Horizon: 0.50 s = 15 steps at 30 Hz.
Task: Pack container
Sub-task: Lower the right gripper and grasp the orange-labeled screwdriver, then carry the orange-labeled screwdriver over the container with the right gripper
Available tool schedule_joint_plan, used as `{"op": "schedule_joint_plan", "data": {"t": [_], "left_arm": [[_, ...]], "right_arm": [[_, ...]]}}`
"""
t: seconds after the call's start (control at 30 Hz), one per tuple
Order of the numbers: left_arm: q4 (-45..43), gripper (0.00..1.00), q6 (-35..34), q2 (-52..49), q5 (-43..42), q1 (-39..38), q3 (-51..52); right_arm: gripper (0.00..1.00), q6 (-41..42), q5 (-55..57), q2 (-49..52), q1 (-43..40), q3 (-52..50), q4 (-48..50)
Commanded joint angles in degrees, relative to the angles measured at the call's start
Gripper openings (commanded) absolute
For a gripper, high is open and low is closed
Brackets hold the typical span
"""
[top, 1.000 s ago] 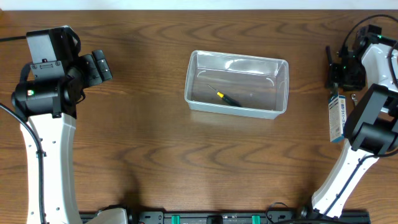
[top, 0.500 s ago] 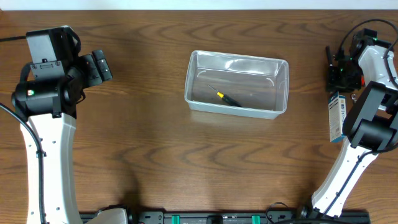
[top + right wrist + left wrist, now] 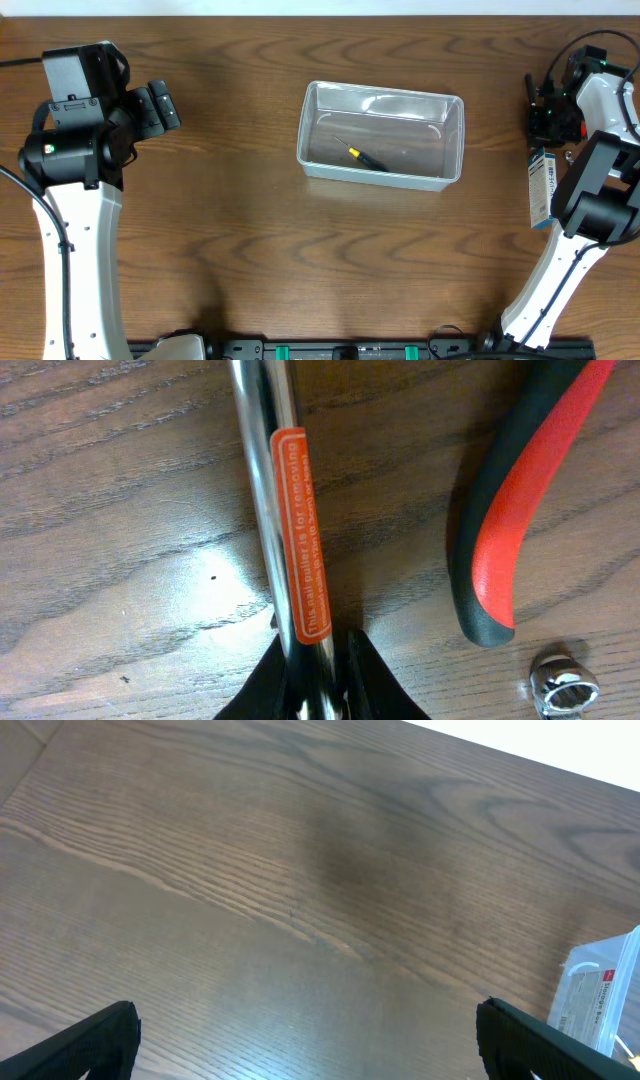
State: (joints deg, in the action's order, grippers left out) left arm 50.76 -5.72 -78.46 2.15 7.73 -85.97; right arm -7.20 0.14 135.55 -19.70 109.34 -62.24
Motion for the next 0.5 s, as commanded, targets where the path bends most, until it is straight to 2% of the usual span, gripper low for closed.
{"op": "schedule_joint_plan", "data": {"t": [0.0, 0.17, 0.47], "left_arm": [[0.0, 0.98, 0.8, -0.2, 0.9, 0.1, -0.9], [0.0, 0.98, 0.8, -0.2, 0.9, 0.1, -0.9], [0.0, 0.98, 0.8, -0.2, 0.9, 0.1, -0.9]], "right_arm": [[0.01, -0.2, -0.4, 1.0, 0.1, 0.3, -0.2], [0.01, -0.2, -0.4, 0.8, 0.7, 4.6, -1.6], [0.01, -0.9, -0.6, 0.8, 3.6, 20.9, -7.4]]}}
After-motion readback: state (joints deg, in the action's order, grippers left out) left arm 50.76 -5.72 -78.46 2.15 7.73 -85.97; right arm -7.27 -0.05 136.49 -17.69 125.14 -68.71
